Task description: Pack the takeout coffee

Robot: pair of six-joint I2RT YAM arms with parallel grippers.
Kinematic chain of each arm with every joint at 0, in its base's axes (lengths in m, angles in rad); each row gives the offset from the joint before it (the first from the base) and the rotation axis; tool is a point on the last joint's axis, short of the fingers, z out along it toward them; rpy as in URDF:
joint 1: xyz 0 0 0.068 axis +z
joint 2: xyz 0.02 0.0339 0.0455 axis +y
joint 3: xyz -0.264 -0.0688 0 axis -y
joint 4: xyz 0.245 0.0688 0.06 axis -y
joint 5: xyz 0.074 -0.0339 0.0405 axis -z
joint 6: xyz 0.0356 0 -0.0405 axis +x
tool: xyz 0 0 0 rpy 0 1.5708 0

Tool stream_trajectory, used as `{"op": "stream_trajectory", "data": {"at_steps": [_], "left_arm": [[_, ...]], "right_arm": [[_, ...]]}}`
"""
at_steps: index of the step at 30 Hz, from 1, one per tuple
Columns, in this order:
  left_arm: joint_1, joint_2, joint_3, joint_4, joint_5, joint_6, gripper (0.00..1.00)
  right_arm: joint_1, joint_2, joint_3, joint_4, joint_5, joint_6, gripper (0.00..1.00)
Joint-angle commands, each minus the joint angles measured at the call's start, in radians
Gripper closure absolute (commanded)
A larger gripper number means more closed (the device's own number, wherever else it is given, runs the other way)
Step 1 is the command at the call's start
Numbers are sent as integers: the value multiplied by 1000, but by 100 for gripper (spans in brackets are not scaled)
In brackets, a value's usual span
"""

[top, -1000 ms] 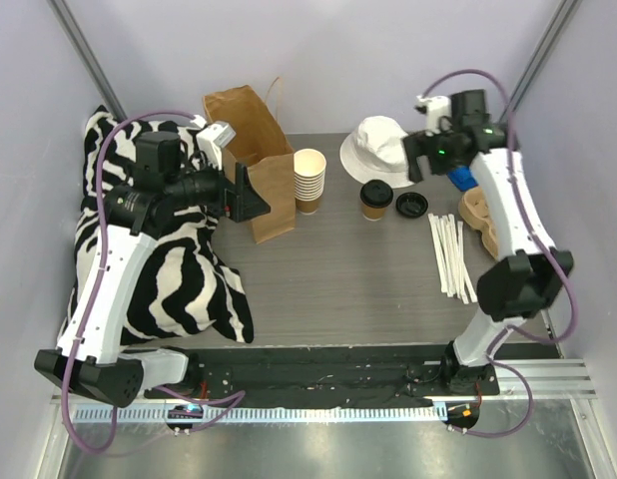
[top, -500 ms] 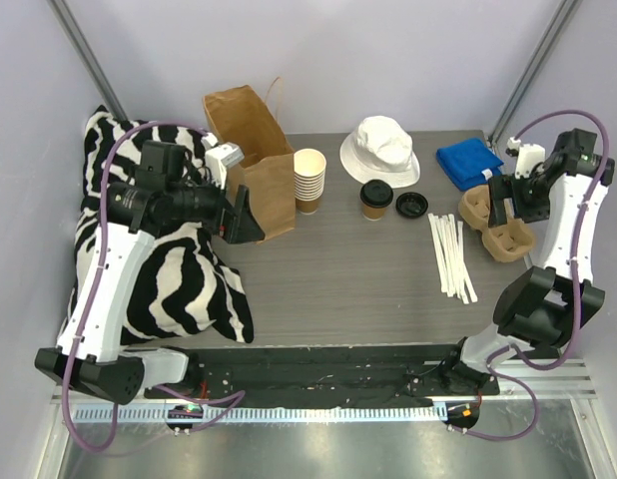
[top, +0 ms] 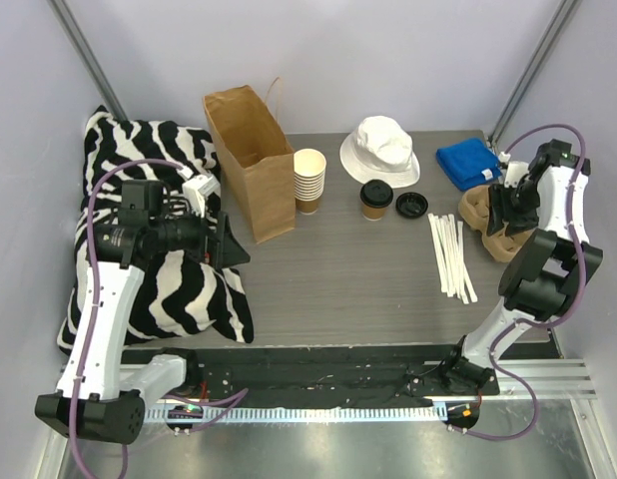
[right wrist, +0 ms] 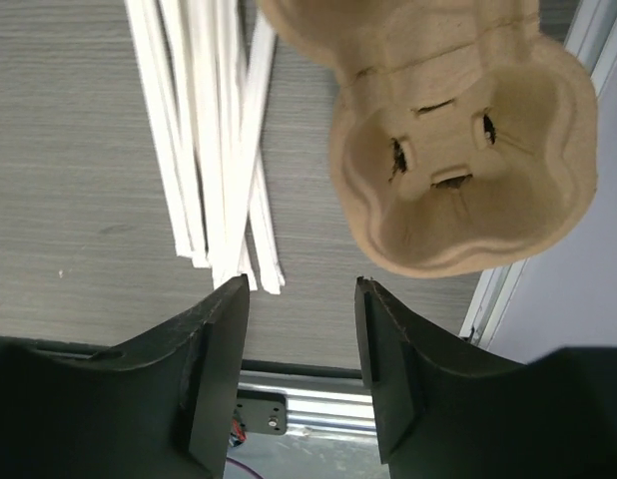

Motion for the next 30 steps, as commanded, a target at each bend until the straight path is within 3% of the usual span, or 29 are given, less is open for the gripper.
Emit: {"op": "stream_trajectory", "data": {"at_steps": [1,14,30], "left_arm": [[29,-21,-42,75,82,-22,8],[36,-5,-19,111,138,-76,10],[49,-11,-37,129,164,-85,10]], "right_arm": [[31,19,49,87,79,78,48],[36,115,92,123,140,159,62],[63,125,64,151,146,227,63]]}}
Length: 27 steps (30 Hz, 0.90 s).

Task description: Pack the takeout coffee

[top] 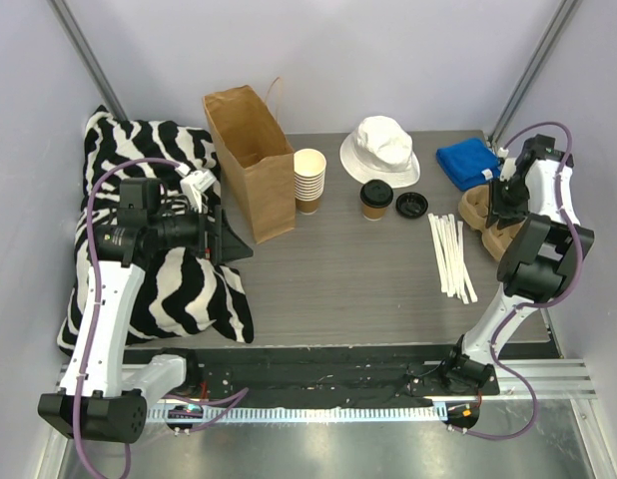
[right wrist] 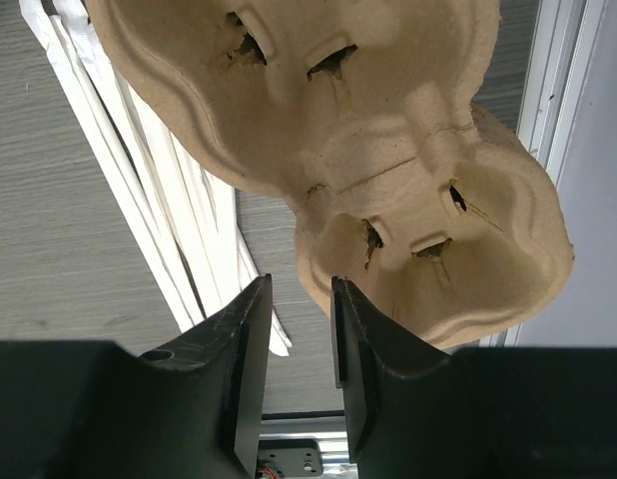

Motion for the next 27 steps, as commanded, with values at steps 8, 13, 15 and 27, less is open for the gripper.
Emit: {"op": "stream_trajectory", "data": {"at_steps": [8,13,15,27], "left_arm": [[24,-16,16,49,64,-28,10],[26,-10,19,46,67,-28,10],[26,-13,16,46,67,-30,10],[29,-11,21,41,69,-28,10]], "right_arm": [[22,-7,14,38,45,20,64],[33,3,3,41,59,20,66],[37,6,0,44,67,18,66],[51,26,0,55,119,20,71]]}}
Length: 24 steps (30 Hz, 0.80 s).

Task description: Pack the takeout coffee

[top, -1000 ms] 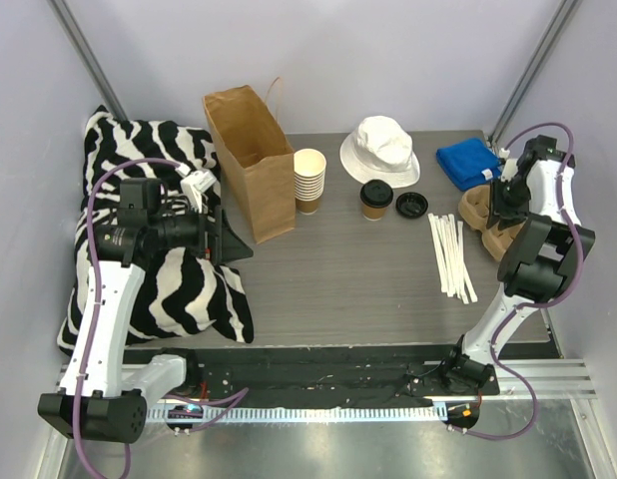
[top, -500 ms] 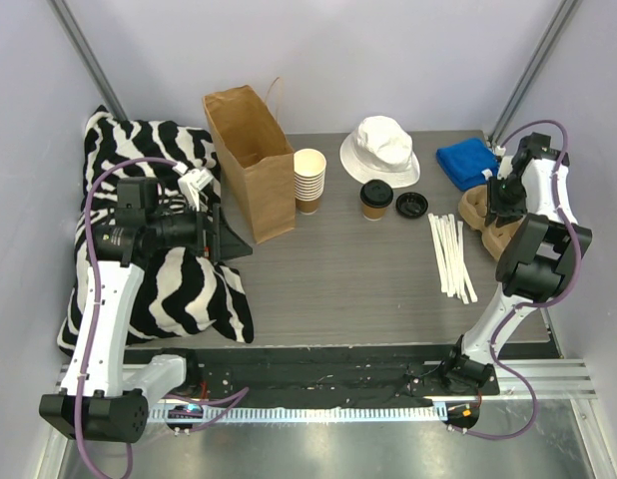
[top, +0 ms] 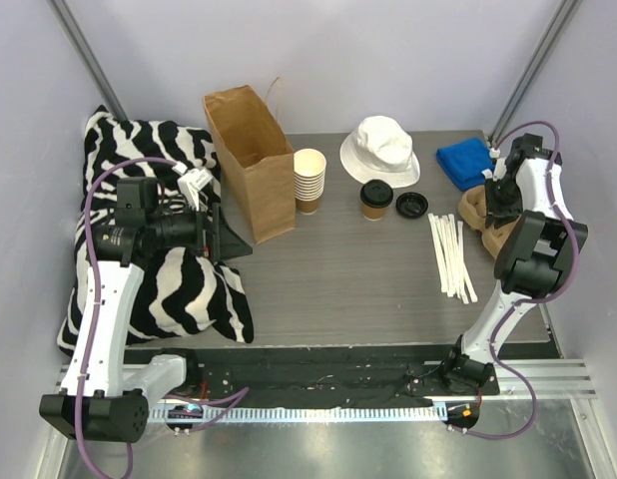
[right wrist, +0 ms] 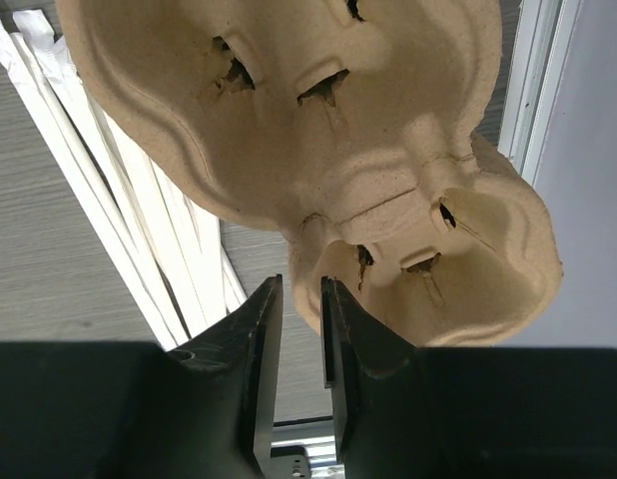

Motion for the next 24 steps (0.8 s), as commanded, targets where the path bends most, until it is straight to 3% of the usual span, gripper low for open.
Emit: {"op": "stream_trajectory", "data": {"at_steps": [1,13,19,24], "left_arm": [[8,-9,23,28,36,-5,10],[17,-5,13,36,48,-16,11],[20,-3,10,41,47,-22,10],[22,0,7,48,51,-28,11]], "right_arm": [[9,3,5,23,28,8,71],[11,26,11,25,28,11,74],[12,12,13,23,31,11,83],[11,-9,14,23,45,5,99]]}}
